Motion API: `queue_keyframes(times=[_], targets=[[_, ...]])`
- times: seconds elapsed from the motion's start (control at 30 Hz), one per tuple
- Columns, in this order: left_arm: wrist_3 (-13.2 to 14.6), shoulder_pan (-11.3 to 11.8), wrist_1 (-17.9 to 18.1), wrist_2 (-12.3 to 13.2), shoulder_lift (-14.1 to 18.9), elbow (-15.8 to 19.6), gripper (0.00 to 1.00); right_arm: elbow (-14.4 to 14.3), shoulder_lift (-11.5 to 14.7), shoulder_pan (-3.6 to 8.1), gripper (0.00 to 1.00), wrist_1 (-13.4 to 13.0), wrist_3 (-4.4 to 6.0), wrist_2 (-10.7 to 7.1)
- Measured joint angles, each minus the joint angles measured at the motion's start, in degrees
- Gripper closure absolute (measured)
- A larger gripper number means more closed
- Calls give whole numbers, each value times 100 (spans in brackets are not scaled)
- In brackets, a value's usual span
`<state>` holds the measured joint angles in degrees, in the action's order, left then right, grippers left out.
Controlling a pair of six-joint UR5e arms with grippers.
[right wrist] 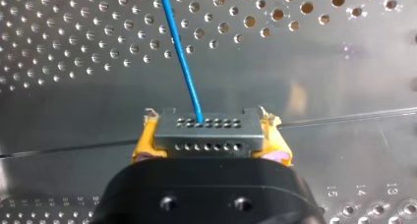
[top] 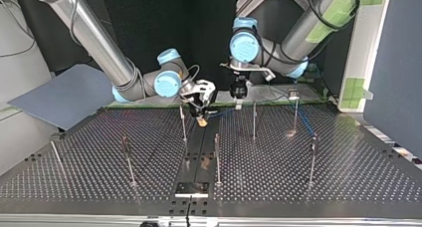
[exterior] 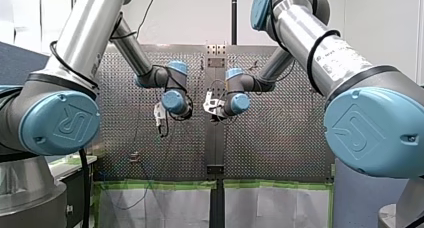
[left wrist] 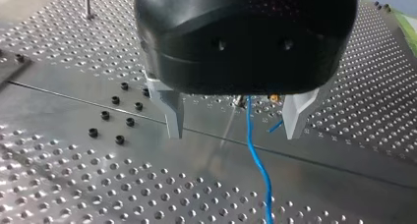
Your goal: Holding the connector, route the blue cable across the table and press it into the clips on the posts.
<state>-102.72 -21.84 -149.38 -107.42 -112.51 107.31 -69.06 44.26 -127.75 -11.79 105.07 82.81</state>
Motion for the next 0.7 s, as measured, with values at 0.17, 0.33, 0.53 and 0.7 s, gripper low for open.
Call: queue_keyframes(times=[0.17,0.33,0.53,0.7], targets=[[-30,29,-11,-86,-232,-202,0,1,0,0,100,2,-2,-1],[-34,44,-82,-94,-400,-355,0,1,0,0,100,-2,1,0],[-37,12,-124,-122,-636,-593,0,1,0,0,100,-7,-2,1],[-37,-21,-127,-233,-875,-851,0,1,0,0,100,-5,-2,-1]])
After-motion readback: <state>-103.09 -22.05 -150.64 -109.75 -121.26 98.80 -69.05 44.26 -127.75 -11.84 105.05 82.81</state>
